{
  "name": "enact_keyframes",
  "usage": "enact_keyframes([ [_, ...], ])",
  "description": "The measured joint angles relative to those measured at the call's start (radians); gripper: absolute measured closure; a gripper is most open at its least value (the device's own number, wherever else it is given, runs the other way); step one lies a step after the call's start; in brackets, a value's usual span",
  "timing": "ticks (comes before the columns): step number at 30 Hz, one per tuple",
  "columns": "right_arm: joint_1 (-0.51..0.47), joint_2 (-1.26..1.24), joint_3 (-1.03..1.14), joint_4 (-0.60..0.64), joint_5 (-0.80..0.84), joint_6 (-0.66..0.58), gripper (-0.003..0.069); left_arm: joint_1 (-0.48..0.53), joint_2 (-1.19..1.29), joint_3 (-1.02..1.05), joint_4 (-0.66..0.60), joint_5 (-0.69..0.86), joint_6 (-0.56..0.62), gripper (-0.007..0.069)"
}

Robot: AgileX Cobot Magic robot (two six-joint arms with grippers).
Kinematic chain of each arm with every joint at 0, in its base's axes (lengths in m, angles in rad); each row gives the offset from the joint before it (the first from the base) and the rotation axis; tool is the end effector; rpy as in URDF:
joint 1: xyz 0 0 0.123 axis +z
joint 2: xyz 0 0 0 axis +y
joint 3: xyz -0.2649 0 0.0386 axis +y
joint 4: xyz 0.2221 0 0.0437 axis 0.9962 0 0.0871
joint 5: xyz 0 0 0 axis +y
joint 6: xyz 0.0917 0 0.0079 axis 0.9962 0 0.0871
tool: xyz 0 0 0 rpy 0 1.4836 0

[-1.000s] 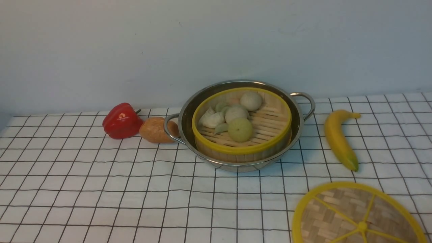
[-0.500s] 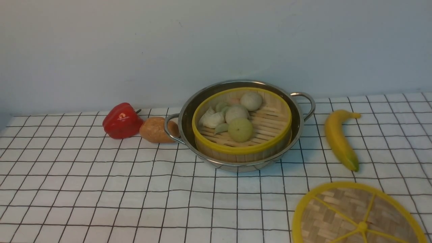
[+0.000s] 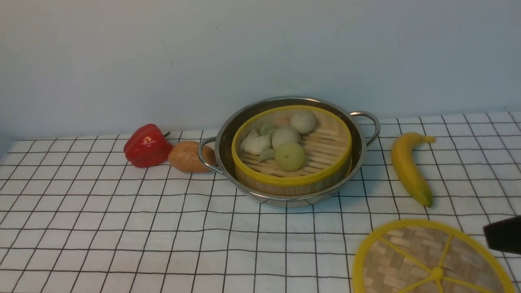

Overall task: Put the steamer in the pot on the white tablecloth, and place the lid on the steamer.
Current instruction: 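Move the gripper down to the bamboo steamer lid and grasp its center knob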

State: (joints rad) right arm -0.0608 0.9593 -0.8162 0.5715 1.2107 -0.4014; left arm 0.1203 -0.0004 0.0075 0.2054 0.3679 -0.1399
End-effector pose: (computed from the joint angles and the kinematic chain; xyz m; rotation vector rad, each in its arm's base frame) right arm 0.1364 0.0384 0.2995 -0.2882 2.6337 0.6557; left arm 0.0445 0.0122 0.1781 -0.1144 1.8514 0.1880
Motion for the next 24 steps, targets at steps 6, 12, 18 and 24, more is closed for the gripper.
enact_keyframes([
  [6, 0.082, 0.149, -0.012, -0.200, -0.131, 0.008, 0.0400, 0.000, 0.000, 0.000, 0.000, 0.001, 0.000, 0.0382],
  [12, 0.292, 0.327, -0.016, -0.373, -0.239, 0.144, 0.0398, 0.000, 0.000, 0.000, 0.001, 0.001, 0.000, 0.0382],
  [18, 0.397, 0.479, -0.016, -0.530, -0.301, 0.296, 0.0398, 0.000, 0.000, 0.000, 0.003, 0.001, 0.000, 0.0382],
  [24, 0.400, 0.562, -0.016, -0.529, -0.358, 0.278, 0.0398, 0.000, 0.000, 0.000, 0.003, 0.000, 0.000, 0.0382],
])
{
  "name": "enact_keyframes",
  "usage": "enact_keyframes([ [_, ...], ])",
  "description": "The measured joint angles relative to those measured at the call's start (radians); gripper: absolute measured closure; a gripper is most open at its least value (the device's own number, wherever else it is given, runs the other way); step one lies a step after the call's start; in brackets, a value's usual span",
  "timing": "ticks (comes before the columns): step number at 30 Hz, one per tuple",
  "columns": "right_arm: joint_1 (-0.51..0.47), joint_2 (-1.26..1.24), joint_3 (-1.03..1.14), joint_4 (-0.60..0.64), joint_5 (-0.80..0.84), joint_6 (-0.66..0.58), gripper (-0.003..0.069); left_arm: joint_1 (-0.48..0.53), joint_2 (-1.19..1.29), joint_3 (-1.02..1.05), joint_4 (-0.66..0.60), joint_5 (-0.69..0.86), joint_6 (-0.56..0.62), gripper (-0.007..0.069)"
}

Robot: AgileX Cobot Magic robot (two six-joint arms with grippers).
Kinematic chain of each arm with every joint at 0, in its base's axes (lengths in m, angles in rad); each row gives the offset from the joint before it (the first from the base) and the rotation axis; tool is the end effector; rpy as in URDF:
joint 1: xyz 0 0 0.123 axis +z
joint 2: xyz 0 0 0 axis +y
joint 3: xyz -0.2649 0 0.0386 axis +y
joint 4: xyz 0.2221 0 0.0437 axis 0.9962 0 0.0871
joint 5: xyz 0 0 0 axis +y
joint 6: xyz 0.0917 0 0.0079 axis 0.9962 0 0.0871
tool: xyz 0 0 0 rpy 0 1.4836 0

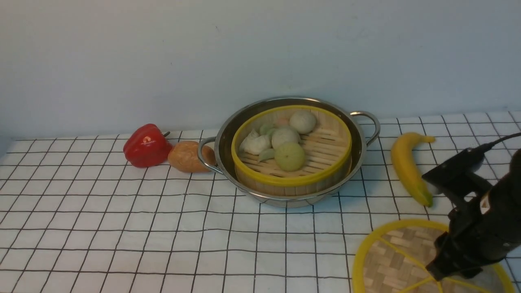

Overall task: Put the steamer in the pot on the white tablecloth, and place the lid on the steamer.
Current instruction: 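Move the gripper down to the bamboo steamer lid and grasp its center knob, then place the bamboo steamer lid onto the steamer basket in the pot with the right gripper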

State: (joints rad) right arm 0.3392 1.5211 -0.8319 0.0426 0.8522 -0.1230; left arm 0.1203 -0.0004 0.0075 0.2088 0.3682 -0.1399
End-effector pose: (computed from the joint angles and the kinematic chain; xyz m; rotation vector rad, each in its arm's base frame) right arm 0.2208 0.0810 0.1906 -0.6550 2.9569 0.0698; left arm 0.0445 0.0123 0.1781 -0.1124 1.8517 0.1913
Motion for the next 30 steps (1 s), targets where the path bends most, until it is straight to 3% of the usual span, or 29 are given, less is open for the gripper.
enact_keyframes([
  [11, 0.008, 0.072, 0.000, 0.078, -0.042, -0.065, 0.0404, 0.000, 0.000, 0.000, 0.000, 0.000, 0.000, 0.0382],
  [13, 0.008, 0.079, 0.000, 0.078, -0.042, -0.065, 0.0421, 0.000, 0.000, 0.000, 0.000, 0.000, 0.000, 0.0382],
  [16, 0.008, 0.087, -0.007, 0.071, -0.034, -0.064, 0.0510, 0.000, 0.000, 0.000, 0.000, 0.000, 0.000, 0.0382],
  [20, 0.008, 0.091, -0.016, 0.070, -0.023, -0.062, 0.0510, 0.000, 0.000, 0.000, 0.000, 0.000, 0.000, 0.0382],
  [30, 0.018, 0.001, -0.303, 0.051, 0.250, -0.045, 0.0510, 0.000, 0.000, 0.000, 0.001, 0.000, 0.000, 0.0382],
])
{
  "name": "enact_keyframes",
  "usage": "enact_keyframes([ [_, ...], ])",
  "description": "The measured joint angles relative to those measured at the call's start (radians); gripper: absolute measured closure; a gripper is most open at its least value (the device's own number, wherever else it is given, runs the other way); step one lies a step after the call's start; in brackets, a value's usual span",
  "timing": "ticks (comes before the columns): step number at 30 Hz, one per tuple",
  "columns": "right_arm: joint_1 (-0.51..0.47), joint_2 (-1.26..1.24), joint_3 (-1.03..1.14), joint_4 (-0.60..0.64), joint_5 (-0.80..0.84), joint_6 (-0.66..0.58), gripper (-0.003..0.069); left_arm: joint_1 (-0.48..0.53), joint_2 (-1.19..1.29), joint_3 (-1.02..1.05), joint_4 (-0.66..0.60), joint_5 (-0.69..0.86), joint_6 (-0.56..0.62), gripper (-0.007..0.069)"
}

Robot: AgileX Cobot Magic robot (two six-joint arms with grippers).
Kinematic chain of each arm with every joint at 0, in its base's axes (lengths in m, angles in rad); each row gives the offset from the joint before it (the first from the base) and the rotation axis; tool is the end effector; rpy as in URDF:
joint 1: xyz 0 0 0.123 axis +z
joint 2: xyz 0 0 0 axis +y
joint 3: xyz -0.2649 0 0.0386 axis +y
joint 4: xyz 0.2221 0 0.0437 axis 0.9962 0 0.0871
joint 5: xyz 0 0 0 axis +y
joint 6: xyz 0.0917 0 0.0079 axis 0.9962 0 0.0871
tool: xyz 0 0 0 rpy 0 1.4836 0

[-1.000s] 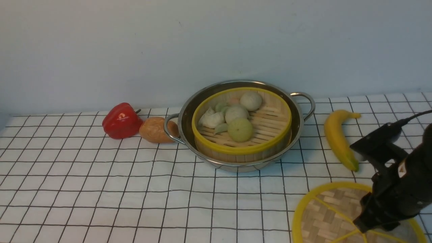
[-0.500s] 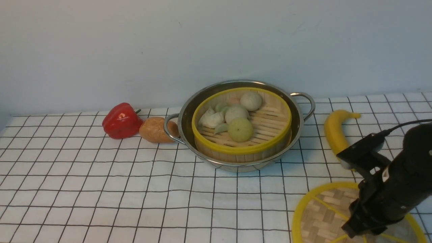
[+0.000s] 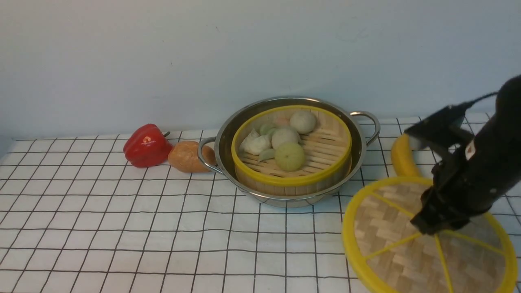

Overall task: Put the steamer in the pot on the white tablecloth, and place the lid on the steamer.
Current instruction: 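Place the bamboo steamer lid onto the steamer basket in the pot with the right gripper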

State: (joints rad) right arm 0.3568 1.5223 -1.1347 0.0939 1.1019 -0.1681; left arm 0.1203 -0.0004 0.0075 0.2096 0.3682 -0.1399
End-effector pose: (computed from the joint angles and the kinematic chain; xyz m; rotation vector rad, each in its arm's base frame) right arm 0.2440 0.0992 0.2556 -0.7217 2.8896 0.1533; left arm 0.0445 0.0123 0.1781 -0.1119 1.8517 0.1921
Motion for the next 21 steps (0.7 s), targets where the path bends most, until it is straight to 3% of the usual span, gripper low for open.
enact_keyframes([
  [8, 0.000, -0.028, -0.128, 0.077, -0.042, -0.093, 0.0510, 0.000, 0.000, 0.000, 0.000, 0.000, 0.000, 0.0382],
  [12, 0.001, 0.070, -0.236, 0.157, -0.080, -0.170, 0.0510, 0.000, 0.000, 0.000, 0.000, 0.000, 0.000, 0.0382],
  [21, 0.006, 0.309, -0.576, 0.182, -0.054, -0.241, 0.0510, 0.000, 0.000, 0.000, 0.000, 0.000, 0.000, 0.0382],
])
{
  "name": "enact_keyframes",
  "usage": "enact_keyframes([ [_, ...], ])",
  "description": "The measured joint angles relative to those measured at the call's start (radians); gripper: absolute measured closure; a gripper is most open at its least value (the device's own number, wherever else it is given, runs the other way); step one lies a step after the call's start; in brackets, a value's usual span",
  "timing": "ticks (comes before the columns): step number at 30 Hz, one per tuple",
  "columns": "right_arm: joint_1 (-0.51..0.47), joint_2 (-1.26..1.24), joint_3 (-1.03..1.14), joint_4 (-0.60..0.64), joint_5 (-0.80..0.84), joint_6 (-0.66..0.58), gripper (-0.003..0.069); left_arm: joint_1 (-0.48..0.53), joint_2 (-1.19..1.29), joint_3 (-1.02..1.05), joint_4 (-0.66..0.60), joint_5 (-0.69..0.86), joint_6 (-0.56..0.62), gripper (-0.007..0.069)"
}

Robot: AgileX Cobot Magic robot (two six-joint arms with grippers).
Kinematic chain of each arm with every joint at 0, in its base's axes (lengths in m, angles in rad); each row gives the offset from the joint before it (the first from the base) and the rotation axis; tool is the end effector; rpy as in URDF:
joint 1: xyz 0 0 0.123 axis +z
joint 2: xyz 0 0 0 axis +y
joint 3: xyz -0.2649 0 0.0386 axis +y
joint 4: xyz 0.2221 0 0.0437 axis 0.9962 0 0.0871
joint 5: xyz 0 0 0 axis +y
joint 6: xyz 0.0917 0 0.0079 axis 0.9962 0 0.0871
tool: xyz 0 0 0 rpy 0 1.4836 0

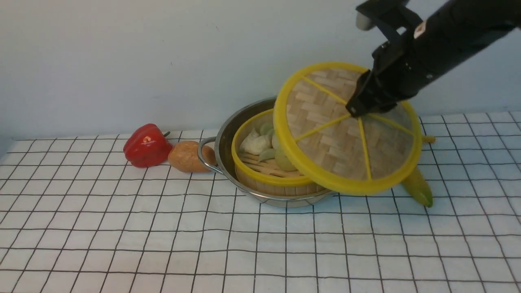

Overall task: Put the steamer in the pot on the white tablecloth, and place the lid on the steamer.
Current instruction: 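Place the bamboo steamer lid onto the steamer basket in the pot with the right gripper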

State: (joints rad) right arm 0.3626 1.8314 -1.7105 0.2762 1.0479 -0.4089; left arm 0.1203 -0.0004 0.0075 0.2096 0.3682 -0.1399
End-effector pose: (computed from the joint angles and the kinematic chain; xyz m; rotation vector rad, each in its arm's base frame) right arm 0.3425 0.1532 0.3073 -0.8924 2.4721 0.3464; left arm 0.0445 0.0123 0.1781 -0.1119 1.8517 0.1921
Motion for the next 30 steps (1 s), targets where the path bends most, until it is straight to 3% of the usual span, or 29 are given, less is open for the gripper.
enact_keyframes([
  [14, 0.054, 0.394, -0.472, -0.013, 0.139, -0.100, 0.0510, 0.000, 0.000, 0.000, 0.000, 0.000, 0.000, 0.0382],
  [30, 0.066, 0.513, -0.553, -0.008, 0.122, -0.210, 0.0511, 0.000, 0.000, 0.000, 0.000, 0.000, 0.000, 0.0382],
])
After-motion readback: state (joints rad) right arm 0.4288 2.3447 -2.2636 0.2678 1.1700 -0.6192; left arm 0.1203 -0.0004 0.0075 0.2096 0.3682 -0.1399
